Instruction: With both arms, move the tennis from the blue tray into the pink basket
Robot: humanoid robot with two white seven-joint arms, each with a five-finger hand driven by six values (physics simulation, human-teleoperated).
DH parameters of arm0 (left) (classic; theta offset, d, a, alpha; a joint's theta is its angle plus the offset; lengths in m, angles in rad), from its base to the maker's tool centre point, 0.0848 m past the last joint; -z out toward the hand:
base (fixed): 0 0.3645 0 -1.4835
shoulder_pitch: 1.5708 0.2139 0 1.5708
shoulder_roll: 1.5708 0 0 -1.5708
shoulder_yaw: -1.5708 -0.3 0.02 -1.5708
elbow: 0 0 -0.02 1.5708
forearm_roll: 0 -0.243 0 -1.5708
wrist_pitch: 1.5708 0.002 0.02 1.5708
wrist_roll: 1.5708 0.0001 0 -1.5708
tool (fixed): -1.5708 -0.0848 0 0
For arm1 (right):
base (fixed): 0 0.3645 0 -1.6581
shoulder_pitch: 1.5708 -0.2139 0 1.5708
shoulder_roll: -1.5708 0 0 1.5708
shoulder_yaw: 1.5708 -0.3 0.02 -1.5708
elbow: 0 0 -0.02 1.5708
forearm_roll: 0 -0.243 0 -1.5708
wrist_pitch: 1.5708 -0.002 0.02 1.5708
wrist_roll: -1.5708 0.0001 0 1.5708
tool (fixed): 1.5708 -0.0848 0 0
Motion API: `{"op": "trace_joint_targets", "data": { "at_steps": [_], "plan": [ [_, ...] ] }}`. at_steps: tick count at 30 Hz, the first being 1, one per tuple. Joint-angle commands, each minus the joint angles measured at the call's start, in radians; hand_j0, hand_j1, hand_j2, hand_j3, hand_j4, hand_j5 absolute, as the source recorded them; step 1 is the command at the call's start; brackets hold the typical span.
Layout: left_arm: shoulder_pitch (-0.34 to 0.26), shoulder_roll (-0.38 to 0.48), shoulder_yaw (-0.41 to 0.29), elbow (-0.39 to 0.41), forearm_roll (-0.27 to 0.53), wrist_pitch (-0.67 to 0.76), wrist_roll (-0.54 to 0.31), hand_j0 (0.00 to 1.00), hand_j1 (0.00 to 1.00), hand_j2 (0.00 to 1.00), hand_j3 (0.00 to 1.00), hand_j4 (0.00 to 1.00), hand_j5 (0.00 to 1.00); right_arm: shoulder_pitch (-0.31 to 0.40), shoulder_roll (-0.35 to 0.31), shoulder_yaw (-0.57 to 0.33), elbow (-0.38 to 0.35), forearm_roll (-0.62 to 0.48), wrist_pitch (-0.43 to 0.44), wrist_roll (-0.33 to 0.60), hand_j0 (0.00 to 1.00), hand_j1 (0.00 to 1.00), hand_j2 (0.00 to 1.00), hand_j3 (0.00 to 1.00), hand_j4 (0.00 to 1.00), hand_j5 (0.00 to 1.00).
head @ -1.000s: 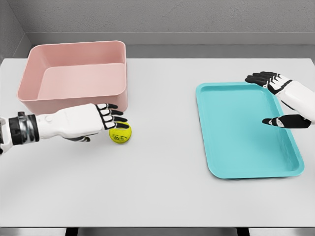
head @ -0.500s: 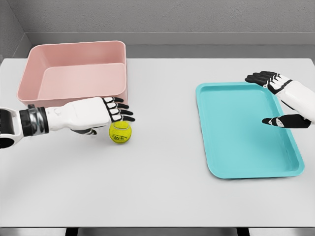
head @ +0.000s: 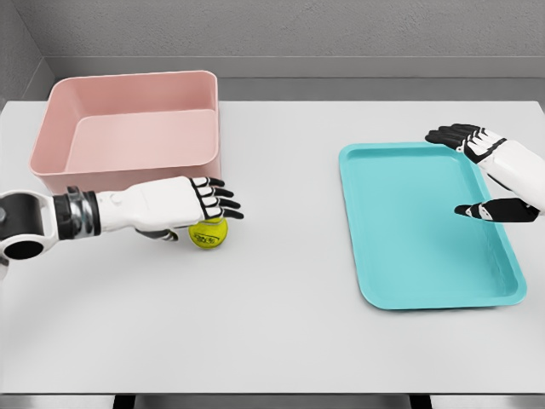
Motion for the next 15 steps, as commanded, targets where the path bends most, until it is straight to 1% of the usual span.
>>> {"op": "trace_joint_targets", "data": {
  "at_steps": [1, 3, 6, 8, 15],
  "plan": [
    [-0.002, -0.003, -0.011, 0.004, 0.006, 0.001, 0.001, 1.00, 1.00, 1.00, 1.00, 1.00, 1.00, 0.000, -0.002, -0.001, 0.002, -0.007, 0.003, -0.001, 1.00, 1.00, 1.00, 1.00, 1.00, 1.00],
    [-0.011, -0.018, -0.025, 0.013, 0.005, 0.001, 0.001, 1.00, 1.00, 1.00, 1.00, 1.00, 1.00, 0.002, -0.002, -0.001, 0.000, -0.009, 0.003, -0.001, 1.00, 1.00, 1.00, 1.00, 1.00, 1.00],
    [-0.014, -0.020, -0.033, 0.028, 0.000, 0.001, 0.001, 1.00, 1.00, 1.00, 1.00, 1.00, 1.00, 0.003, -0.002, -0.002, 0.000, -0.009, 0.003, -0.001, 1.00, 1.00, 1.00, 1.00, 1.00, 1.00],
    [-0.014, -0.046, -0.039, 0.059, -0.002, 0.001, 0.001, 1.00, 1.00, 1.00, 1.00, 1.00, 1.00, 0.003, -0.002, -0.002, -0.002, -0.009, 0.003, -0.001, 1.00, 1.00, 1.00, 1.00, 1.00, 1.00],
    [-0.015, -0.049, -0.053, 0.080, -0.002, 0.001, 0.001, 1.00, 1.00, 1.00, 1.00, 1.00, 1.00, 0.003, -0.002, -0.002, -0.002, -0.009, 0.003, -0.001, 1.00, 1.00, 1.00, 1.00, 1.00, 1.00]
  ]
}}
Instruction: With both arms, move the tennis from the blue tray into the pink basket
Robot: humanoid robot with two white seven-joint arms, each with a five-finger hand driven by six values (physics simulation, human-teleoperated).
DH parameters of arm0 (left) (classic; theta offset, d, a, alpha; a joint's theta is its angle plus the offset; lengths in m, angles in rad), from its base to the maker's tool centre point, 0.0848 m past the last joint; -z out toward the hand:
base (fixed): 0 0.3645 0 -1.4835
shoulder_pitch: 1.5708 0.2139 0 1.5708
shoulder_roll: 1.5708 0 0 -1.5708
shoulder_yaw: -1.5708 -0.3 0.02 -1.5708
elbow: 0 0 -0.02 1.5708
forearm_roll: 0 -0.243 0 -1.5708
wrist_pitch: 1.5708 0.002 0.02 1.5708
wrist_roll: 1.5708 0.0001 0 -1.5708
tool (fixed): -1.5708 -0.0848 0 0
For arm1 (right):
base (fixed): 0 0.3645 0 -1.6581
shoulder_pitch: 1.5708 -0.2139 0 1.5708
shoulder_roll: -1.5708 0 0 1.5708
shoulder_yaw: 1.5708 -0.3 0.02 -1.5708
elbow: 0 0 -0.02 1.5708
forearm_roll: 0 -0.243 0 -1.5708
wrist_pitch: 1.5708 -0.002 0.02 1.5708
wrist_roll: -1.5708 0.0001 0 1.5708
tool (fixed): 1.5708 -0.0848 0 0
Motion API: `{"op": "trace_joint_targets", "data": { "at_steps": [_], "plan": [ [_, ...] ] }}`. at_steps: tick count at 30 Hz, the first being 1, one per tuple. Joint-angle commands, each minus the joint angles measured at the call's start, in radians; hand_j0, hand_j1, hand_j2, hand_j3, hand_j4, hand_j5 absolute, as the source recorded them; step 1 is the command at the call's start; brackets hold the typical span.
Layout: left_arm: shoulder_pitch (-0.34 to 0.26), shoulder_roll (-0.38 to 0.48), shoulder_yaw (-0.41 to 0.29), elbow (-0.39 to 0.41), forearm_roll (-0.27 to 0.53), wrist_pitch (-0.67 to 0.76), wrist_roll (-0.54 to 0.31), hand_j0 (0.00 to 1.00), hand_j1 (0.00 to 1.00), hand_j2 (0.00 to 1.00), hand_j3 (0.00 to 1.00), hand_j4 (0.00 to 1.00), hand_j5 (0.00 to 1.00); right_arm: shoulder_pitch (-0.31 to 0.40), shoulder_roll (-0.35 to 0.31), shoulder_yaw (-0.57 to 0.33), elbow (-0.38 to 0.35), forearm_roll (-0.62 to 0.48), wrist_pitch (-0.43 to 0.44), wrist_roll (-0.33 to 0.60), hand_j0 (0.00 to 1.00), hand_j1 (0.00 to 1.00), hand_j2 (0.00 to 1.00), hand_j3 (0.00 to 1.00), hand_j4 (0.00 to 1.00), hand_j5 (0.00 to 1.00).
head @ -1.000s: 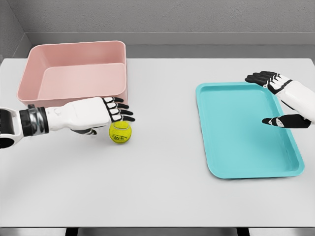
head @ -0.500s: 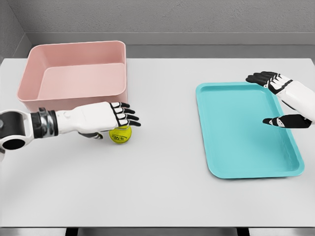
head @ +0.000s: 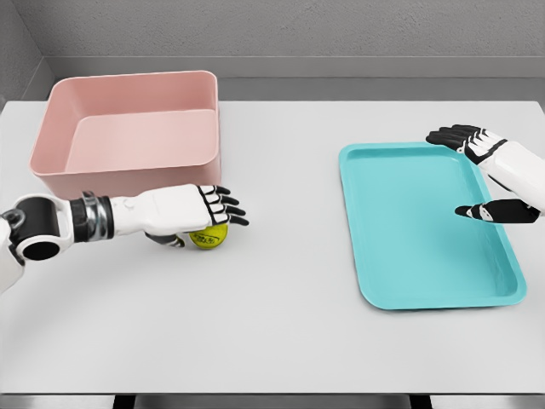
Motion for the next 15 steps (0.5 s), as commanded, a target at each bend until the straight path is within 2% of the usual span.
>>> {"op": "trace_joint_targets", "data": {
  "at_steps": [1, 3, 5, 6, 15],
  "plan": [
    [-0.002, -0.001, -0.005, 0.007, 0.006, 0.001, 0.000, 1.00, 1.00, 1.00, 1.00, 1.00, 1.00, 0.000, -0.001, -0.001, 0.000, -0.008, 0.003, -0.001, 1.00, 1.00, 1.00, 1.00, 1.00, 1.00],
    [-0.002, -0.005, -0.005, 0.007, 0.004, 0.001, 0.000, 1.00, 1.00, 1.00, 1.00, 1.00, 1.00, 0.000, -0.001, 0.000, 0.000, -0.008, 0.003, -0.001, 1.00, 1.00, 1.00, 1.00, 1.00, 1.00],
    [-0.008, -0.006, -0.010, 0.007, 0.007, 0.001, -0.034, 0.88, 0.88, 0.88, 0.88, 0.88, 0.88, 0.000, -0.001, -0.001, 0.000, -0.008, 0.003, -0.001, 1.00, 1.00, 1.00, 1.00, 1.00, 1.00],
    [-0.009, -0.006, -0.013, 0.007, 0.007, 0.001, -0.035, 0.86, 0.86, 0.86, 0.86, 0.86, 0.86, 0.000, -0.001, 0.000, 0.001, -0.008, 0.003, -0.001, 1.00, 1.00, 1.00, 1.00, 1.00, 1.00],
    [-0.017, -0.008, -0.019, 0.039, 0.009, 0.001, -0.037, 0.86, 0.86, 0.86, 0.86, 0.86, 0.86, 0.000, -0.004, -0.001, -0.002, -0.008, 0.003, -0.001, 1.00, 1.00, 1.00, 1.00, 1.00, 1.00]
  ]
}}
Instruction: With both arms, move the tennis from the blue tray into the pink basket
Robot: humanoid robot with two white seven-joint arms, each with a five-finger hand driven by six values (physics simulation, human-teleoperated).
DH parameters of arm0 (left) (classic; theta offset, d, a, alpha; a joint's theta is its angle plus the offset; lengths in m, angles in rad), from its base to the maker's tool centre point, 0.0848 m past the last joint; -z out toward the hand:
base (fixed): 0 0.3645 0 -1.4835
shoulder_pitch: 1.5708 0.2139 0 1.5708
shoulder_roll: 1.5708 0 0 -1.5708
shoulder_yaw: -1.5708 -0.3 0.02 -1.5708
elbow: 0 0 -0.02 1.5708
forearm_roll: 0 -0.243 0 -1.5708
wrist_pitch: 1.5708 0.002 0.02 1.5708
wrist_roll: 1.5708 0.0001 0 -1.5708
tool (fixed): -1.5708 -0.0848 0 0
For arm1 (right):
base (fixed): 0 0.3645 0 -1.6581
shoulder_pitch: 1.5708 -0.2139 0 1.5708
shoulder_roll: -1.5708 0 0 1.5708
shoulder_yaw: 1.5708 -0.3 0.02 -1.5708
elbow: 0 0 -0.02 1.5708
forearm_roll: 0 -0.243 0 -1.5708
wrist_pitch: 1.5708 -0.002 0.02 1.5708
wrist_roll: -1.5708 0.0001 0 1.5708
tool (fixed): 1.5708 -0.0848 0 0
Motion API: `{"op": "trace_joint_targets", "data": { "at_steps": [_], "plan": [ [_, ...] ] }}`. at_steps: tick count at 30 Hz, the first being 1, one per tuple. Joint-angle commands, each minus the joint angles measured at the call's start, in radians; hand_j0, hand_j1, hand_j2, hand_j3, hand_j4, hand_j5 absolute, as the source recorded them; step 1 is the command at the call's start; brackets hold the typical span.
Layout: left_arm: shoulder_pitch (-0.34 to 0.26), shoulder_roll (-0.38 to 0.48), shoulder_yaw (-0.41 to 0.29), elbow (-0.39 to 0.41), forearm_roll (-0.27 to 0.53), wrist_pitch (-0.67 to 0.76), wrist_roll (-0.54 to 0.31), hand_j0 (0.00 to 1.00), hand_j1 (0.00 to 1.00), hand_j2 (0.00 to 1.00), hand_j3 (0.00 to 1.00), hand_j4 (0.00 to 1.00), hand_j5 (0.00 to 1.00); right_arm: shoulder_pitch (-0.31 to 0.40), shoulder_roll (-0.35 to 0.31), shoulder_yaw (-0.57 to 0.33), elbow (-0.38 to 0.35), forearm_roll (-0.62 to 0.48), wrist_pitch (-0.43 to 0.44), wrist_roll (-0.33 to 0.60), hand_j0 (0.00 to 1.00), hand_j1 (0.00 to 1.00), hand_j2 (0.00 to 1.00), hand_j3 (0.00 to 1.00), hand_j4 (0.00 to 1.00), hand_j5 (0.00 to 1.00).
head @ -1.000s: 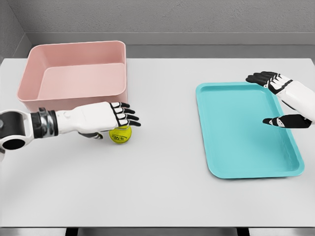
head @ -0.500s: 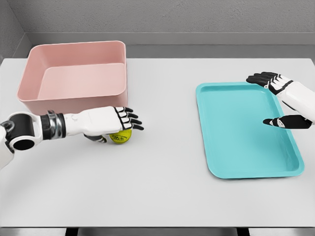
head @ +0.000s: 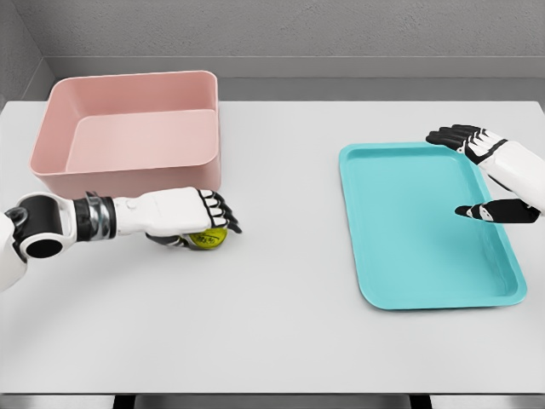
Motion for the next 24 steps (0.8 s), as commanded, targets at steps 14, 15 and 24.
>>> {"op": "trace_joint_targets", "data": {
  "at_steps": [14, 15, 24],
  "plan": [
    [-0.003, -0.024, -0.014, 0.026, 0.004, 0.001, -0.004, 0.71, 0.71, 0.71, 0.71, 0.71, 0.71, 0.048, 0.000, -0.071, -0.005, -0.009, 0.003, -0.001, 1.00, 1.00, 1.00, 1.00, 1.00, 1.00],
    [-0.003, -0.024, -0.014, 0.026, 0.006, 0.001, -0.008, 0.68, 0.68, 0.68, 0.68, 0.68, 0.68, 0.046, 0.002, -0.071, -0.005, -0.009, 0.003, -0.001, 1.00, 1.00, 1.00, 1.00, 1.00, 1.00],
    [-0.020, -0.023, -0.014, 0.019, 0.018, 0.001, -0.008, 0.64, 0.64, 0.64, 0.64, 0.64, 0.64, 0.046, 0.005, -0.071, -0.008, -0.011, 0.003, -0.001, 1.00, 1.00, 1.00, 1.00, 1.00, 1.00]
  ]
}}
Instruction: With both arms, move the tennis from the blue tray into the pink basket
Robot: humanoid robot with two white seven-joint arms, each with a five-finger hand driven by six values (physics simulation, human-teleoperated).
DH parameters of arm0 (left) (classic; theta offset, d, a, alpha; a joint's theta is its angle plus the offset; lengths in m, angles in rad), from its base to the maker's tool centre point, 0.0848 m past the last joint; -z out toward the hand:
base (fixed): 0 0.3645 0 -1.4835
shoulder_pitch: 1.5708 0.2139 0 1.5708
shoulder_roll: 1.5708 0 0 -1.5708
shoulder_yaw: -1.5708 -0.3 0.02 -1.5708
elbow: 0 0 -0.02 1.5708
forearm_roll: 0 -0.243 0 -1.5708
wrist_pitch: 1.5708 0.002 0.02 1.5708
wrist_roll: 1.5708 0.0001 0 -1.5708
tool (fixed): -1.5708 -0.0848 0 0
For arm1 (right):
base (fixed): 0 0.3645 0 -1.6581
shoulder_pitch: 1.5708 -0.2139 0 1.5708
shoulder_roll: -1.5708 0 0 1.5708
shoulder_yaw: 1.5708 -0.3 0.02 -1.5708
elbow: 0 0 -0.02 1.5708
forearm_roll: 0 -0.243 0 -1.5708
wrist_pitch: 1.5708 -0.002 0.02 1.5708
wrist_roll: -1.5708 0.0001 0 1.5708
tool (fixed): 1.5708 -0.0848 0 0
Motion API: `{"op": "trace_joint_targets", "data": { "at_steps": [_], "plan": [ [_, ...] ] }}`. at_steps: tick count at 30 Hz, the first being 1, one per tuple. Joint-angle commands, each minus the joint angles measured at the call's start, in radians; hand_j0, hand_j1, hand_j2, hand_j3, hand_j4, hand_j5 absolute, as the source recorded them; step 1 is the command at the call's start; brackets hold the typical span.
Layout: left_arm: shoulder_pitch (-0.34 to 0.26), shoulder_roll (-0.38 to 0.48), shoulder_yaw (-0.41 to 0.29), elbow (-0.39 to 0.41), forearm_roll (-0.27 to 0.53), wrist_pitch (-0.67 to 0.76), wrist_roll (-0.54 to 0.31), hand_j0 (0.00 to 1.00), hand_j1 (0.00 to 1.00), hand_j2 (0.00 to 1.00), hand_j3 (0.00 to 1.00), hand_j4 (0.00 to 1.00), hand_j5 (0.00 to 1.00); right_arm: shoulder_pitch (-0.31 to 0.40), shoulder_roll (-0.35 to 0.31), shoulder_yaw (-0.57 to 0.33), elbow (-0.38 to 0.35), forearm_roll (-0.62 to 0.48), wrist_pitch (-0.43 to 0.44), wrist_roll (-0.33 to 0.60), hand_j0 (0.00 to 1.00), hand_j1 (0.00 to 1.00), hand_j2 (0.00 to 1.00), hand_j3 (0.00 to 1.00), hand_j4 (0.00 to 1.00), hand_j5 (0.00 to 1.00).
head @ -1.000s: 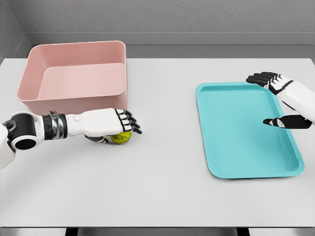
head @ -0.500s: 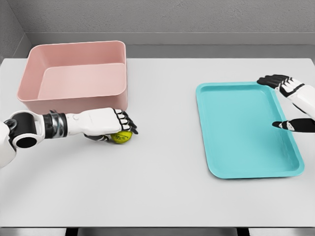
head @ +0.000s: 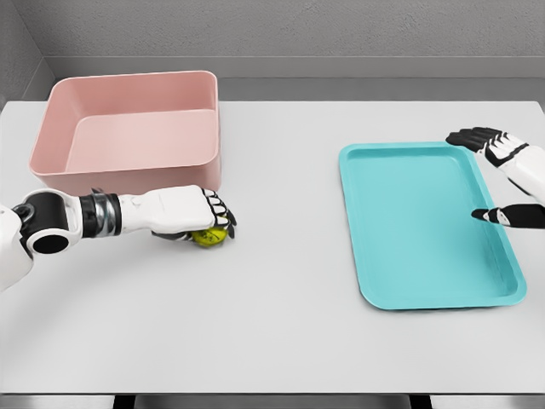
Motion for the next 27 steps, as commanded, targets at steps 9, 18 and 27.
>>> {"op": "trace_joint_targets", "data": {
  "at_steps": [9, 18, 27],
  "plan": [
    [-0.020, 0.010, 0.001, -0.030, 0.061, 0.001, 0.000, 0.64, 0.64, 0.64, 0.64, 0.64, 0.64, 0.002, -0.002, -0.002, -0.001, -0.008, 0.003, -0.001, 1.00, 1.00, 1.00, 1.00, 1.00, 1.00],
    [-0.052, 0.037, 0.008, -0.054, 0.138, 0.001, 0.000, 0.64, 0.64, 0.64, 0.64, 0.64, 0.64, 0.002, -0.002, -0.002, -0.001, -0.008, 0.003, -0.001, 1.00, 1.00, 1.00, 1.00, 1.00, 1.00],
    [-0.098, 0.064, 0.011, -0.053, 0.199, 0.001, 0.000, 0.64, 0.64, 0.64, 0.64, 0.64, 0.64, 0.003, -0.002, -0.002, -0.002, -0.008, 0.003, -0.001, 1.00, 1.00, 1.00, 1.00, 1.00, 1.00]
  ]
}}
